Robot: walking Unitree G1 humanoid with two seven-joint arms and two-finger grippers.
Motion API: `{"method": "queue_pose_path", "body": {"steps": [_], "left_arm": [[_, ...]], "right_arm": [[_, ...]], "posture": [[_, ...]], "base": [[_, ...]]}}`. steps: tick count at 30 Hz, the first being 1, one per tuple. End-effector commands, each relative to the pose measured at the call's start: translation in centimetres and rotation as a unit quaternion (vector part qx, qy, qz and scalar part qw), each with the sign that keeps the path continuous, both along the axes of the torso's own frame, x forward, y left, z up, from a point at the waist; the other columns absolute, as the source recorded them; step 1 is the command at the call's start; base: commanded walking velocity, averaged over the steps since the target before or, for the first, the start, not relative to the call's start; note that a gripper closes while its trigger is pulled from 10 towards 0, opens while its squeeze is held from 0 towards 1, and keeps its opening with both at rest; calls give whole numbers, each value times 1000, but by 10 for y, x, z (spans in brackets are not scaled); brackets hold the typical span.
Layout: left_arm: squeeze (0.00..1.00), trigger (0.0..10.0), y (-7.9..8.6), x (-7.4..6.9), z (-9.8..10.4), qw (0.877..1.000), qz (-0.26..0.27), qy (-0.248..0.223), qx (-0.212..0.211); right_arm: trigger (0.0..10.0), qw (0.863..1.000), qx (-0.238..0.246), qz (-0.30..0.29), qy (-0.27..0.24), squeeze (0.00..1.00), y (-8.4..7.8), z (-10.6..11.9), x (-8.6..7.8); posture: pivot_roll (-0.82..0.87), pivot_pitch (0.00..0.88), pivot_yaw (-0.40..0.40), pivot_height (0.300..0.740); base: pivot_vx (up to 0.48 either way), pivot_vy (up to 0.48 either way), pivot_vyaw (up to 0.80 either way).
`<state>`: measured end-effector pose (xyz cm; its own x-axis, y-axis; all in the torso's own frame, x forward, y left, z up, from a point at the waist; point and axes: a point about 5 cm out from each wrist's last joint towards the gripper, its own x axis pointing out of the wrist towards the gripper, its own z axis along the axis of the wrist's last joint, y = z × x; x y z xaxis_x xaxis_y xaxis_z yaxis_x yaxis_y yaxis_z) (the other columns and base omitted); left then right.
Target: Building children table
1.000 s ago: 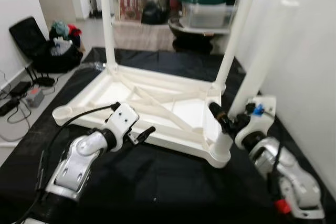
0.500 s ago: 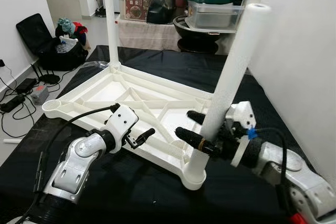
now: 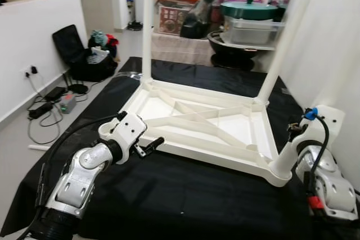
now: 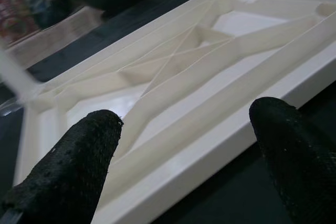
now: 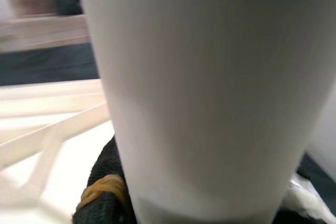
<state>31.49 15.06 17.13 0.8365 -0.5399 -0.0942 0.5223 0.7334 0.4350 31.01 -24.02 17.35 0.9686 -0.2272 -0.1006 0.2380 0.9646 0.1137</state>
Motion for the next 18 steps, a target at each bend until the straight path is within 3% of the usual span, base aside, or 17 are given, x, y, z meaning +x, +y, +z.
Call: {"method": "queue_pose_path", "body": {"steps": [1, 2, 3, 6, 7, 8, 9, 10, 11, 12, 13, 14, 16, 17, 18], "left_arm": [[0, 10000, -4, 0, -1, 1000, -11, 5, 2], [0, 10000, -4, 0, -1, 1000, -11, 5, 2], [0, 10000, -4, 1, -1, 1000, -11, 5, 2], [0, 10000, -3, 1, -1, 1000, -10, 4, 1], [0, 10000, -3, 1, -1, 1000, -10, 4, 1], [0, 10000, -5, -1, -1, 1000, -16, 6, -1], [0, 10000, -5, -1, -1, 1000, -16, 6, -1], [0, 10000, -5, -1, -2, 1000, -19, 7, -1], [0, 10000, -5, -1, -2, 1000, -19, 7, -1], [0, 10000, -6, -2, -3, 1000, -20, 8, -1], [0, 10000, -6, -2, -3, 1000, -20, 8, -1], [0, 10000, -5, -2, -3, 1000, -18, 7, -1], [0, 10000, -5, -2, -2, 1000, -17, 7, -1], [0, 10000, -4, -1, -2, 1000, -16, 7, -1], [0, 10000, -4, -1, -2, 1000, -16, 7, -1]], "right_arm": [[10000, 981, 61, 182, 20, 0, 52, -18, -5], [10000, 981, 61, 182, 20, 0, 52, -18, -5], [10000, 967, 76, 244, -20, 1000, 65, -4, -10], [10000, 921, 63, 372, -94, 1000, 86, 28, -22], [10000, 921, 63, 372, -94, 1000, 86, 28, -22], [10000, 882, 50, 458, -102, 0, 97, 41, -36], [10000, 882, 50, 458, -102, 0, 97, 41, -36], [10000, 865, 23, 492, -96, 0, 99, 43, -42], [10000, 865, 23, 492, -96, 0, 99, 43, -42], [10000, 852, 2, 515, -89, 0, 100, 42, -45], [10000, 852, 2, 515, -89, 0, 100, 42, -45], [10000, 831, -30, 550, -72, 0, 97, 36, -49], [10000, 827, -27, 557, -67, 0, 95, 34, -49], [7020, 826, -26, 559, -62, 0, 94, 32, -48], [7020, 826, -26, 559, -62, 0, 94, 32, -48]], "posture": [[76, 0, -80, 740], [76, 0, -80, 740], [74, 0, -83, 740], [79, 0, -87, 740], [79, 0, -87, 740], [77, 0, -86, 740], [77, 0, -86, 740], [77, 0, -86, 740], [77, 0, -86, 740], [78, 0, -90, 740], [78, 0, -90, 740], [85, 0, -98, 740], [85, 0, -98, 740], [87, 0, -101, 740], [87, 0, -101, 740]], "base": [[0, 0, 0], [0, 0, 0], [0, 0, 0], [0, 0, 0], [0, 0, 0], [0, 0, 0], [0, 0, 0], [0, 0, 0], [0, 0, 0], [0, 0, 0], [0, 0, 0], [0, 0, 0], [0, 0, 0], [0, 0, 0], [0, 0, 0]]}}
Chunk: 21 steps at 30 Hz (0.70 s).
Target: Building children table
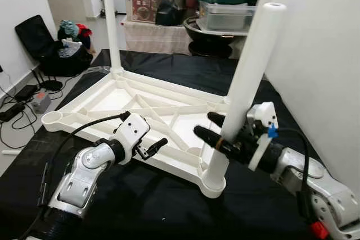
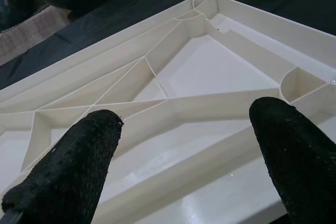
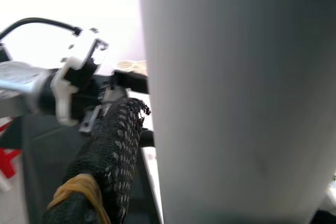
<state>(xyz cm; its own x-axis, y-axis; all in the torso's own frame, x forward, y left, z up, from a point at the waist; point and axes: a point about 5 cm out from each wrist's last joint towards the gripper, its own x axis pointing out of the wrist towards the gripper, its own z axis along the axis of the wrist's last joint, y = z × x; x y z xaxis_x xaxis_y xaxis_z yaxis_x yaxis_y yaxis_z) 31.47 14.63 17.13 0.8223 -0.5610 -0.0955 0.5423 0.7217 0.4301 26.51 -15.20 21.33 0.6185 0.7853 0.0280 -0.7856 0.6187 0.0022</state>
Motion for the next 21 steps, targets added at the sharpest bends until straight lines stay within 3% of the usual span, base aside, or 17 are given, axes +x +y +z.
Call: {"method": "queue_pose_path", "body": {"steps": [1, 5, 6, 7, 8, 10, 11, 12, 13, 14, 15, 16, 17, 18, 19, 20, 21], "left_arm": [[0, 10000, 2, -1, -3, 1000, -1, 5, 2], [0, 10000, 4, -2, -4, 1000, 2, 6, 4], [0, 10000, 5, -3, -5, 1000, 3, 7, 5], [0, 10000, 4, -3, -5, 1000, 3, 7, 5], [0, 10000, 4, -3, -5, 1000, 3, 7, 5], [0, 10000, 4, -2, -5, 1000, 4, 7, 6], [0, 10000, 4, -2, -5, 1000, 4, 7, 6], [0, 10000, 3, -2, -4, 1000, 3, 6, 6], [0, 10000, 3, -2, -4, 1000, 3, 6, 6], [0, 10000, 3, -1, -4, 1000, 3, 6, 6], [0, 10000, 3, -1, -3, 1000, 4, 5, 7], [0, 10000, 3, 0, -3, 1000, 4, 5, 7], [0, 10000, 3, 0, -3, 1000, 4, 5, 7], [0, 10000, 2, 0, -3, 1000, 0, 7, 8], [0, 10000, 2, 0, -3, 1000, -2, 7, 8], [0, 10000, 2, 0, -3, 1000, -2, 7, 8], [0, 10000, 1, 0, -3, 1000, -3, 7, 8]], "right_arm": [[0, 1000, -11, 3, 24, 0, 2, -12, 3], [0, 993, -37, -100, 57, 0, -11, -26, 22], [0, 959, -84, -254, 90, 0, -34, -43, 43], [0, 916, -82, -374, 118, 0, -58, -53, 52], [0, 916, -82, -374, 118, 0, -58, -53, 52], [0, 838, -70, -517, 163, 0, -91, -70, 52], [0, 838, -70, -517, 163, 0, -91, -70, 52], [0, 806, -62, -560, 180, 0, -101, -78, 46], [0, 806, -62, -560, 180, 0, -101, -78, 46], [0, 794, -60, -576, 186, 0, -104, -80, 42], [10000, 803, -52, -562, 193, 0, -96, -81, 41], [10000, 827, -34, -531, 183, 0, -83, -75, 41], [10000, 827, -34, -531, 183, 0, -83, -75, 41], [10000, 880, -2, -452, 145, 0, -56, -60, 44], [10000, 893, 18, -428, 134, 0, -49, -54, 44], [10000, 893, 18, -428, 134, 0, -49, -54, 44], [10000, 900, 24, -416, 126, 369, -46, -50, 44]], "posture": [[89, 0, -103, 740], [92, 0, -103, 740], [90, 0, -101, 740], [86, 0, -98, 740], [86, 0, -98, 740], [90, 0, -98, 740], [90, 0, -98, 740], [88, 0, -96, 740], [88, 0, -96, 740], [88, 0, -96, 740], [83, 0, -89, 740], [78, 0, -84, 740], [78, 0, -84, 740], [77, 0, -80, 740], [74, 0, -77, 740], [74, 0, -77, 740], [74, 0, -77, 740]], "base": [[0, 0, 0], [0, 0, 0], [0, 0, 0], [0, 0, 0], [0, 0, 0], [0, 0, 0], [0, 0, 0], [0, 0, 0], [0, 0, 0], [0, 0, 0], [0, 0, 0], [0, 0, 0], [0, 0, 0], [0, 0, 0], [0, 0, 0], [0, 0, 0], [0, 0, 0]]}}
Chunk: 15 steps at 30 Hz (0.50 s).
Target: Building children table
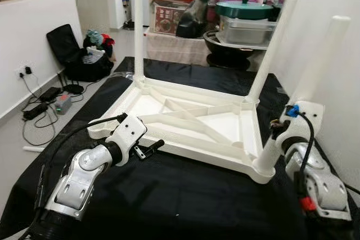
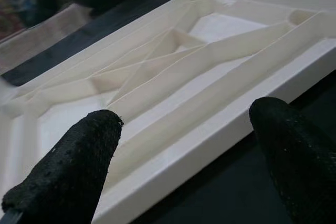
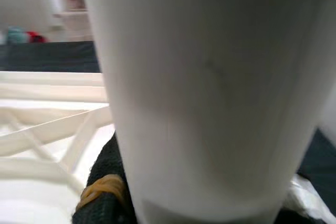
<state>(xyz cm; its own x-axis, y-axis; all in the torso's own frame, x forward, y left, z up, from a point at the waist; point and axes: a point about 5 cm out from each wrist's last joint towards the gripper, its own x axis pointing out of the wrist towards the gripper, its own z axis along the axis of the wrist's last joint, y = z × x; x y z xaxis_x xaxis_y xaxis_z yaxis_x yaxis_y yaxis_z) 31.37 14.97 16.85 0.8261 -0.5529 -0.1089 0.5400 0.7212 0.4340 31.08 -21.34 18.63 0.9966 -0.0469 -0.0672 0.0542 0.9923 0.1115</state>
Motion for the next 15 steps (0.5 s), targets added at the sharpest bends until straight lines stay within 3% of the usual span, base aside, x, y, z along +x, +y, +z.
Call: {"method": "queue_pose_path", "body": {"steps": [1, 2, 3, 5, 6, 7, 8, 9, 11, 12, 15], "left_arm": [[0, 10000, -4, 1, 0, 1000, -9, 3, 1], [0, 10000, -4, 1, 0, 1000, -11, 2, 1], [0, 10000, -4, 2, 1, 1000, -11, 2, 0], [0, 10000, -4, 2, 1, 1000, -11, 2, 0], [0, 10000, -4, 1, 0, 1000, -14, 4, 1], [0, 10000, -4, 1, 0, 1000, -16, 6, 1], [0, 10000, -4, 1, 0, 1000, -16, 6, 1], [0, 10000, -4, 0, -1, 1000, -17, 7, 2], [0, 10000, -4, 0, -1, 1000, -17, 7, 2], [0, 10000, -5, 0, -1, 1000, -19, 7, 2], [0, 10000, -6, 0, 0, 1000, -19, 5, 1]], "right_arm": [[10000, 996, 32, 69, 40, 1000, 21, -18, -2], [10000, 994, 37, 95, 30, 1000, 25, -13, -2], [10000, 985, 42, 164, 6, 1000, 37, -3, -5], [10000, 960, 48, 274, -24, 1000, 57, 12, -17], [10000, 934, 35, 352, -48, 0, 68, 22, -31], [10000, 909, 26, 413, -58, 0, 75, 26, -44], [10000, 909, 26, 413, -58, 0, 75, 26, -44], [10000, 883, 6, 464, -67, 0, 81, 29, -56], [10000, 883, 6, 464, -67, 0, 81, 29, -56], [10000, 872, -8, 485, -65, 0, 83, 28, -61], [10000, 895, -34, 442, -45, 0, 77, 17, -45]], "posture": [[78, 0, -81, 740], [79, 0, -81, 740], [79, 0, -81, 740], [81, 0, -82, 740], [80, 0, -82, 740], [81, 0, -82, 740], [81, 0, -82, 740], [81, 0, -82, 740], [81, 0, -82, 740], [84, 0, -85, 740], [93, 0, -90, 740]], "base": [[0, 0, 0], [0, 0, 0], [0, 0, 0], [0, 0, 0], [0, 0, 0], [0, 0, 0], [0, 0, 0], [0, 0, 0], [0, 0, 0], [0, 0, 0], [0, 0, 0]]}}
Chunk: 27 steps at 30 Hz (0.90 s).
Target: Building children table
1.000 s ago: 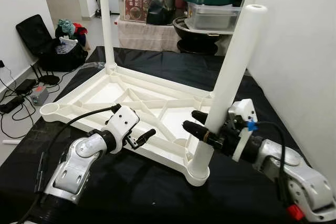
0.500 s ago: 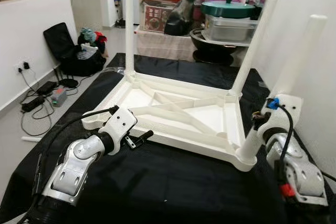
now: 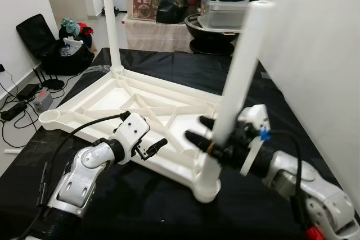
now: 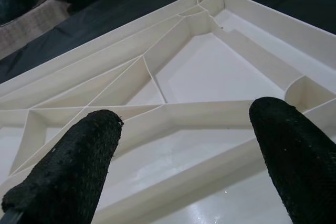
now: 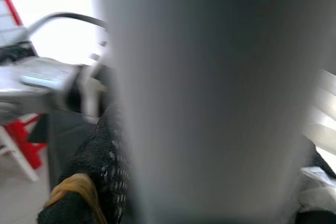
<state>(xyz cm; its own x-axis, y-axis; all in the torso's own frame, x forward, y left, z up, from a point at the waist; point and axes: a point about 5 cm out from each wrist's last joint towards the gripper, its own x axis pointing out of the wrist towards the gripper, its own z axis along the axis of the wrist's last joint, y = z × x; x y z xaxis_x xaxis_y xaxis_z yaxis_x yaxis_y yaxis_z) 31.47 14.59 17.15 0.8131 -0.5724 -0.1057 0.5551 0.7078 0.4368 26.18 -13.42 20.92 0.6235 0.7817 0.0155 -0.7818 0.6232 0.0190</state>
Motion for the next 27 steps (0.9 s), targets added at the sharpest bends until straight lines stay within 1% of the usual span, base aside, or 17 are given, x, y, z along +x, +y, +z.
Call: {"method": "queue_pose_path", "body": {"steps": [1, 2, 3, 4, 7, 9, 10, 12, 14, 16, 18, 20, 23, 24, 25, 26, 27], "left_arm": [[0, 10000, -1, -1, -3, 1000, -6, 7, 1], [0, 10000, -1, -1, -3, 1000, -6, 7, 1], [0, 10000, 0, -1, -3, 1000, -5, 7, 1], [0, 10000, 1, -2, -3, 1000, -4, 7, 2], [0, 10000, 2, -2, -4, 1000, -3, 8, 3], [0, 10000, 2, -3, -3, 1000, -3, 8, 3], [0, 10000, 2, -3, -3, 1000, -3, 8, 3], [0, 10000, 1, -1, -3, 1000, 3, 6, 2], [0, 10000, 1, 1, -3, 1000, 10, 5, 1], [0, 10000, 1, 1, -3, 1000, 11, 5, 1], [0, 10000, 2, 1, -4, 1000, 11, 7, 1], [0, 10000, 1, 1, -6, 1000, 10, 9, 2], [0, 10000, 0, 1, -6, 1000, 7, 10, 0], [0, 10000, -1, 1, -6, 1000, 7, 10, 0], [0, 10000, -1, 1, -6, 1000, 7, 10, 0], [0, 10000, -1, 1, -6, 1000, 5, 10, -1], [0, 10000, -1, 1, -6, 1000, 5, 10, -1]], "right_arm": [[8902, 999, -14, -32, 7, 0, -4, -7, 8], [8902, 999, -14, -32, 7, 0, -4, -7, 8], [3647, 999, -14, -42, 7, 0, -5, -8, 11], [0, 998, -18, -66, 13, 0, -9, -12, 16], [0, 989, -39, -133, 45, 0, -21, -23, 26], [0, 937, -74, -324, 107, 0, -57, -43, 49], [0, 937, -74, -324, 107, 0, -57, -43, 49], [0, 825, -63, -542, 150, 0, -115, -61, 54], [0, 748, -46, -640, 172, 0, -145, -73, 39], [0, 754, -45, -633, 172, 0, -140, -75, 38], [0, 786, -44, -591, 176, 0, -122, -76, 41], [10000, 830, -32, -536, 151, 0, -102, -69, 46], [10000, 889, -22, -448, 98, 0, -74, -51, 52], [10000, 899, -23, -428, 88, 0, -68, -48, 52], [10000, 899, -23, -428, 88, 0, -68, -48, 52], [10000, 913, 34, -402, 65, 1000, -60, -36, 52], [10000, 913, 34, -402, 65, 1000, -60, -36, 52]], "posture": [[92, 0, -88, 740], [92, 0, -88, 740], [93, 0, -89, 740], [96, 0, -91, 740], [96, 0, -89, 740], [89, 0, -89, 740], [89, 0, -89, 740], [88, 0, -90, 740], [91, 0, -90, 740], [84, 0, -86, 740], [79, 0, -83, 740], [79, 0, -83, 740], [75, 0, -82, 740], [75, 0, -82, 740], [75, 0, -82, 740], [77, 0, -85, 740], [77, 0, -85, 740]], "base": [[0, 0, 0], [0, 0, 0], [0, 0, 0], [0, 0, 0], [0, 0, 0], [0, 0, 0], [0, 0, 0], [0, 0, 0], [0, 0, 0], [0, 0, 0], [0, 0, 0], [0, 0, 0], [0, 0, 0], [0, 0, 0], [0, 0, 0], [0, 0, 0], [0, 0, 0]]}}
